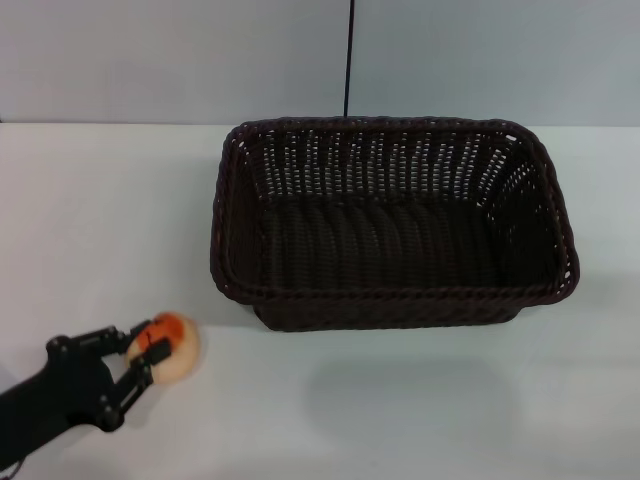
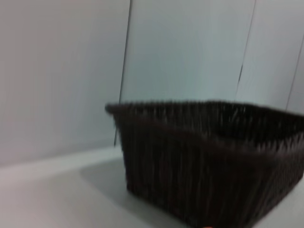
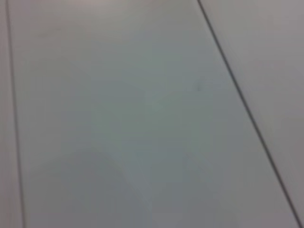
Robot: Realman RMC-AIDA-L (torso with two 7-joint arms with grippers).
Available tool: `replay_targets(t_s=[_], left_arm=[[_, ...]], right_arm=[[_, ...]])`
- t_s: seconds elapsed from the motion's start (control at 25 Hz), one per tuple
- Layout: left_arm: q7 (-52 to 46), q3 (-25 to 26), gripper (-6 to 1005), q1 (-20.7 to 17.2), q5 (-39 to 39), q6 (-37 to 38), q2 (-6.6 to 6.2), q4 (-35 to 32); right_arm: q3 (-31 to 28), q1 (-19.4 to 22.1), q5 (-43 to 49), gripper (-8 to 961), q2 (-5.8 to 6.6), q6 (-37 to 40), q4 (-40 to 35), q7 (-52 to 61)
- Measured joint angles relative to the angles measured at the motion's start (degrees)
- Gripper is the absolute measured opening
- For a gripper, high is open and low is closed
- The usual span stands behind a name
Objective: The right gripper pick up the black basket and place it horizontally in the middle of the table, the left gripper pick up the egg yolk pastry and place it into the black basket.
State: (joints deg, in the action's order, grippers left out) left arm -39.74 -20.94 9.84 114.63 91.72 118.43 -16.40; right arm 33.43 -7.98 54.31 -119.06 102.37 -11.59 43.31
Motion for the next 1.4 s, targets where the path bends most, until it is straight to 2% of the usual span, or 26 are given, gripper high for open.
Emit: replay_targets(t_s=[0.08,0.28,0.44,0.48,0.68,0.8,0.92,1.0,1.16,1.4], left_arm=[[-0.19,1.21,331,0.24,-0.56,2.13,-0.08,-0.3],[-0.23,7.26,209,1.79,-2.79,12.74,-0.25,-1.36],[0.04,7.71,171,4.67,-3.79,16.62,0.1,-0.61],[0.4,7.12,166,6.47,-3.77,16.87,0.17,0.97],[7.06,2.36,142,15.48,-3.36,11.66,0.31,12.27],[13.47,1.67,127,21.46,-3.35,3.16,0.4,21.08],[16.11,3.44,129,23.35,-3.61,-2.15,0.42,24.48],[16.44,7.08,131,22.5,-3.7,-4.82,0.35,24.91],[17.63,15.45,322,17.8,-3.73,-5.14,-0.06,23.76],[20.24,28.62,573,6.41,-3.75,-0.6,-0.22,21.48]], right_arm=[[-0.97,-0.06,0.0,768,-0.01,-0.3,0.77,-0.44],[-2.41,-0.14,0.0,768,0.01,-0.51,1.6,-0.55],[-2.66,-0.14,0.0,768,0.03,-0.67,1.8,-0.57],[-2.67,-0.18,0.0,768,0.04,-0.84,1.84,-0.57],[-2.67,-0.36,0.08,768,0.06,-1.13,1.87,-0.59],[-2.67,-0.41,0.15,768,0.06,-1.13,1.9,-0.6],[-2.67,-0.25,0.15,768,0.06,-1.11,1.92,-0.6],[-2.75,0.03,0.11,768,0.06,-1.11,1.93,-0.6],[-3.05,0.38,0.07,768,0.07,-1.2,2.04,-0.6],[-5.05,0.27,0.02,768,0.06,-2.31,3.73,-0.6]])
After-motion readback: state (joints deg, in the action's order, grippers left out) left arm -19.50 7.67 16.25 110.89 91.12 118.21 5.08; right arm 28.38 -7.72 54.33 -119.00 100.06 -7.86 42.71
